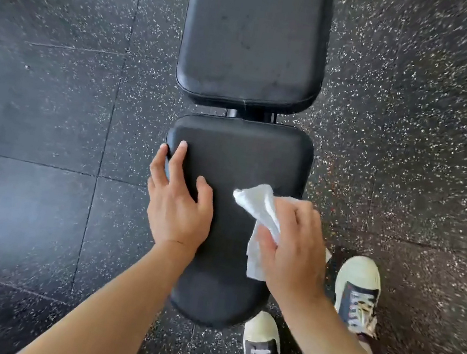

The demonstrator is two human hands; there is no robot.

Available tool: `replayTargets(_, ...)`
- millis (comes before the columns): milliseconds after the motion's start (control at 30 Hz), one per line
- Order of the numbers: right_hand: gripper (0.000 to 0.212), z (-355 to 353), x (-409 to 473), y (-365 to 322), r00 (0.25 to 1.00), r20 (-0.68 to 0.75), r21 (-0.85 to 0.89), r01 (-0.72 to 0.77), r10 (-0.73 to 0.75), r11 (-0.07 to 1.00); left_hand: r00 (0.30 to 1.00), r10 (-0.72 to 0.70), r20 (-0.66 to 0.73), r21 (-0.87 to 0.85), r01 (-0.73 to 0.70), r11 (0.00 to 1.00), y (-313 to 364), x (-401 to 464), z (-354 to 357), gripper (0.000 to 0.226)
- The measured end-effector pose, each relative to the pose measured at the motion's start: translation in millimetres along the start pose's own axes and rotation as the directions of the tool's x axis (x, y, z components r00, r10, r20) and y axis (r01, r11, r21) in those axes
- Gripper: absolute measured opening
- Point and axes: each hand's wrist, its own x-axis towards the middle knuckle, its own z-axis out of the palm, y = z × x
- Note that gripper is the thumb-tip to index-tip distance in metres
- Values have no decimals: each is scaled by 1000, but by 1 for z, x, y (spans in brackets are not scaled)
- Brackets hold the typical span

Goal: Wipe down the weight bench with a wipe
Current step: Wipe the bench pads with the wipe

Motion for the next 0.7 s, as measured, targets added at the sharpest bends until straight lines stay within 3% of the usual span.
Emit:
replayTargets(167, 29, 10, -40, -9, 995, 0, 17, -96, 96, 995, 1000, 4, -14, -10, -4, 1000, -2, 1, 4, 62)
replayTargets(333, 29, 5, 22, 5, 993, -92, 59, -70, 76, 996, 1000, -2, -28, -12, 2, 1000, -6, 0, 5, 61)
replayTargets(533, 19, 10, 137, 24, 943, -210, 119, -237, 258, 964, 999, 8, -45, -1, -8, 1000, -8, 2, 7, 61)
replayTargets(700, 19, 13, 100, 22, 925, -257, 256, -212, 278, 943, 999, 17, -35, -18, -18, 1000, -7, 2, 6, 61)
